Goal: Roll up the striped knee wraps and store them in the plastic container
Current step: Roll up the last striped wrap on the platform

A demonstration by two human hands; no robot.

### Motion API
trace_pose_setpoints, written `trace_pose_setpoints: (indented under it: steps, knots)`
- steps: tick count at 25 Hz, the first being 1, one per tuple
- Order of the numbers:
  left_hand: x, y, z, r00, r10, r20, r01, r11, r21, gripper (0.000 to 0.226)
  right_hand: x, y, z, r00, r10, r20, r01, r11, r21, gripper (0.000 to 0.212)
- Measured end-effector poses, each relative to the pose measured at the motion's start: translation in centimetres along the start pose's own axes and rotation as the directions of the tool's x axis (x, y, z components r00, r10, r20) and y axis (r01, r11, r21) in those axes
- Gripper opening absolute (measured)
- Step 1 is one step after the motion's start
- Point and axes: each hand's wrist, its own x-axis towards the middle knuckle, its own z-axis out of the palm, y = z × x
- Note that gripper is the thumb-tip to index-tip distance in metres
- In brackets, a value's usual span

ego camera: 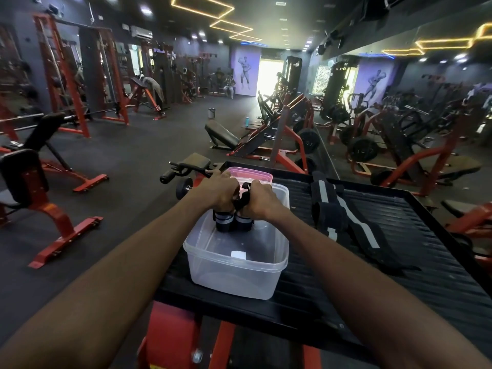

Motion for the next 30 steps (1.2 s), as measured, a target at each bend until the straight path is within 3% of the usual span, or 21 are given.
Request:
trace_pose_setpoints:
  steps: [6, 8, 12, 15, 17, 20, 23, 26, 30]
  knots:
    - [0.1, 0.1, -0.7, 0.998, -0.047, 0.042, 0.049, 0.998, -0.031, 0.032, 0.1, 0.3, -0.4, 0.997, 0.034, 0.064, -0.036, 0.999, 0.029, 0.076]
    - [0.0, 0.6, -1.7, 0.996, -0.095, -0.004, 0.094, 0.993, -0.067, 0.031, -0.2, 0.2, -1.2, 0.992, 0.044, 0.122, -0.05, 0.998, 0.047, 0.078]
    - [0.9, 2.7, -4.1, 0.968, -0.126, -0.218, 0.096, 0.985, -0.141, 0.031, -0.2, 1.1, -4.7, 0.995, 0.006, 0.097, -0.018, 0.993, 0.118, 0.042]
    - [2.6, 5.5, -5.1, 0.959, -0.077, -0.273, 0.01, 0.971, -0.24, 0.03, -0.2, 3.2, -7.4, 0.998, -0.051, -0.021, 0.054, 0.984, 0.167, 0.005]
    - [3.8, 7.7, -5.0, 0.965, -0.028, -0.261, -0.045, 0.962, -0.271, 0.026, -0.5, 5.4, -8.7, 0.995, -0.007, -0.103, 0.019, 0.992, 0.122, 0.012]
    - [5.5, 11.2, -4.2, 0.977, 0.056, -0.204, -0.11, 0.958, -0.263, 0.016, -1.4, 9.9, -9.6, 0.978, 0.165, -0.128, -0.149, 0.98, 0.129, 0.005]
    - [6.7, 14.3, -3.5, 0.986, 0.11, -0.124, -0.142, 0.947, -0.287, 0.011, -2.3, 14.2, -9.7, 0.95, 0.305, -0.069, -0.296, 0.948, 0.118, 0.019]
    - [7.2, 17.3, -3.3, 0.99, 0.138, -0.031, -0.141, 0.964, -0.225, 0.024, -3.6, 17.2, -8.9, 0.917, 0.398, 0.018, -0.397, 0.912, 0.107, 0.029]
    - [7.8, 20.2, -1.9, 0.949, 0.245, 0.199, -0.206, 0.958, -0.198, 0.03, -5.3, 19.3, -7.3, 0.886, 0.463, 0.04, -0.465, 0.883, 0.064, 0.017]
